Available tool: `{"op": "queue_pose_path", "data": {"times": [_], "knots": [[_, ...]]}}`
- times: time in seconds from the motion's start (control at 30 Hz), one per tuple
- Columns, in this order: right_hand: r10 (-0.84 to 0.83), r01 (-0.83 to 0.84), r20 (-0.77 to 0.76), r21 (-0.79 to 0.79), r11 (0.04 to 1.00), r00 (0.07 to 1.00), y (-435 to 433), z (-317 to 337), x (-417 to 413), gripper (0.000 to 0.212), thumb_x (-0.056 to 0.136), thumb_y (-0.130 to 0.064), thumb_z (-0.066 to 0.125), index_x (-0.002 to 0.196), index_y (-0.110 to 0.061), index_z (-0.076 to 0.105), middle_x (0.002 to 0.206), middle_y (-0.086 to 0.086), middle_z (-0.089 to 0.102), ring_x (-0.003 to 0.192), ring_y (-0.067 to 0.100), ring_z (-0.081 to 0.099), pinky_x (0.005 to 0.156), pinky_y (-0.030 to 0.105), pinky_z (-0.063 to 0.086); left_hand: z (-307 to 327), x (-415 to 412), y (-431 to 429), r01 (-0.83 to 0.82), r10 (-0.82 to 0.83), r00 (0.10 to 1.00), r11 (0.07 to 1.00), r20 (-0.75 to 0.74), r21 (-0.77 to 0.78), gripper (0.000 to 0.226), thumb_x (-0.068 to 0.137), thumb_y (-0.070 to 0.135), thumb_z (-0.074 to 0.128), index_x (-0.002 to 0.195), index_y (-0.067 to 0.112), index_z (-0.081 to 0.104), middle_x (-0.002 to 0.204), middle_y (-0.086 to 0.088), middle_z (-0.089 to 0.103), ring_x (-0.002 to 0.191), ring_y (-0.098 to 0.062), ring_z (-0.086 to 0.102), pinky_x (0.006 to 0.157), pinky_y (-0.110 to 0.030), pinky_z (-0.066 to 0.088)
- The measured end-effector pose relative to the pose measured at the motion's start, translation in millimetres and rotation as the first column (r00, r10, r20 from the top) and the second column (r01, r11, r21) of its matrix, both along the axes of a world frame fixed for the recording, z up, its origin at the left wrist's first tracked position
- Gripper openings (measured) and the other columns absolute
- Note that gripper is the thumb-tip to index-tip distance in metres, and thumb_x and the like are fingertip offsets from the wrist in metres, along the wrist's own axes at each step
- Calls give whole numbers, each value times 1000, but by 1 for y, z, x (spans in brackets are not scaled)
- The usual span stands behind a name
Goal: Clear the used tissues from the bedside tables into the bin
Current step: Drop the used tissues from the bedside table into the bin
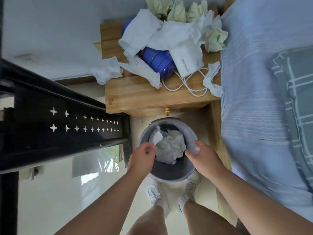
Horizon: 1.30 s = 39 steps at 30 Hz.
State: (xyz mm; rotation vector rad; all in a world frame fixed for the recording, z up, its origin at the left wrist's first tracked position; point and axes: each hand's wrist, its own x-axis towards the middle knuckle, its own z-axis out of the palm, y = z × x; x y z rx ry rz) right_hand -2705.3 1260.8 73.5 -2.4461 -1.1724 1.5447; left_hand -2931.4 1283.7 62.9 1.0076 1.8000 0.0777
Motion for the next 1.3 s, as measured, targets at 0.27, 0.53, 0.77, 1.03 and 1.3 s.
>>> {"op": "queue_pose_path", "data": {"times": [0.27,0.53,0.77,1.03,1.3], "knots": [[116,-109,10,441,891,993,87,86,-23,29,98,-35,62,126,-29,65,115,-12,70,99,10,66,85,35,57,92,-9,109,-171,249,963,859,-101,482,13,99,46,59,87,42,62,94,16,70,88,-13,68,72,-32,54],[392,-487,302,661,571,869,193,108,-74,74,96,-25,68,160,-24,33,158,9,39,119,30,61,85,44,59,95,-45,214,278,-36,854,874,-518,398,67,100,33,61,160,34,31,172,-1,26,153,-31,32,106,-57,48],[548,-720,468,397,570,693,212,87,-81,45,104,-20,54,148,-11,45,127,14,61,111,32,62,91,45,53,75,-48,213,490,-286,711,857,-643,160,50,104,38,54,153,32,46,152,-11,44,134,-37,47,88,-48,50],[399,-524,340,582,622,851,186,81,-73,20,103,-17,53,107,-5,70,96,11,69,85,27,65,76,40,55,70,-40,184,403,-191,853,832,-485,382,26,106,25,54,125,20,70,128,-10,63,113,-33,61,85,-45,53],[251,-343,235,687,641,939,150,90,-49,13,91,-18,59,79,-12,58,68,1,53,61,21,49,54,31,39,68,-15,156,307,-214,941,865,-264,396,15,108,30,52,109,21,65,94,3,65,86,-19,61,69,-36,50]]}}
